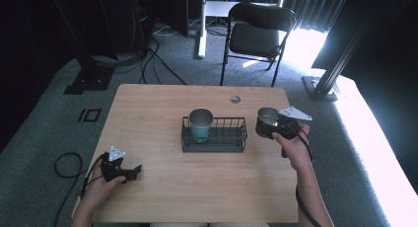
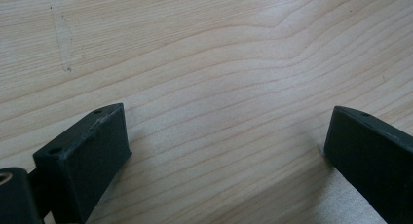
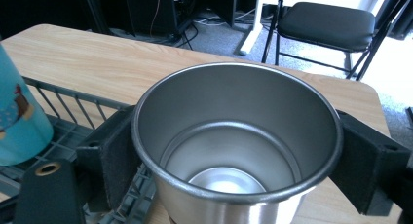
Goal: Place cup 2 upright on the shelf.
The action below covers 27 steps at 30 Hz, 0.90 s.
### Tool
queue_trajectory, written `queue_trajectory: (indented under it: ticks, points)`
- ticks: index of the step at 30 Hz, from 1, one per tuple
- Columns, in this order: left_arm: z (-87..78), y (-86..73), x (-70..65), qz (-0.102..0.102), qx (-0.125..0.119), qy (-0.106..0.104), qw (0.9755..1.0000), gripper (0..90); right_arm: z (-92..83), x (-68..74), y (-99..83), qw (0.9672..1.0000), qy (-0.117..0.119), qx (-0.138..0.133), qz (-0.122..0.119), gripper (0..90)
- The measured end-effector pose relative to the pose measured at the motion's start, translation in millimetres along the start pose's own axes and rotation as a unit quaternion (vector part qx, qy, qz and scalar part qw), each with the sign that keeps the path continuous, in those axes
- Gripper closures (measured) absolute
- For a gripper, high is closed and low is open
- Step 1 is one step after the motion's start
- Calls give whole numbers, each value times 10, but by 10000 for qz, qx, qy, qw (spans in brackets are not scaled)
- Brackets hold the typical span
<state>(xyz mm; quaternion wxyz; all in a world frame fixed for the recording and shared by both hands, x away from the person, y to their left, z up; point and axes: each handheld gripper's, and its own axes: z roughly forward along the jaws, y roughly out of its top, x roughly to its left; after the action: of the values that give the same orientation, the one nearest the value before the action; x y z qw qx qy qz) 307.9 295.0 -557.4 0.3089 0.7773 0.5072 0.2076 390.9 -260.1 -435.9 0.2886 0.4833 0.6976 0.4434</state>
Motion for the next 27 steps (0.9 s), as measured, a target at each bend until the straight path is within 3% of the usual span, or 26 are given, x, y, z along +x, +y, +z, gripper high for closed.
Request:
queue_trajectory:
  ticks: [3, 14, 27]
  points:
    - [0, 0, 0, -1, -1, 0, 10000, 32, -37, 17, 65, 10000, 51, -28, 52, 144]
    - [0, 1, 1, 4, -3, 2, 10000, 32, -100, 139, 267, 9996, 224, -120, -143, 144]
    - [0, 0, 0, -5, -4, -1, 10000, 32, -73, 370, 480, 9981, 478, -244, -302, 145]
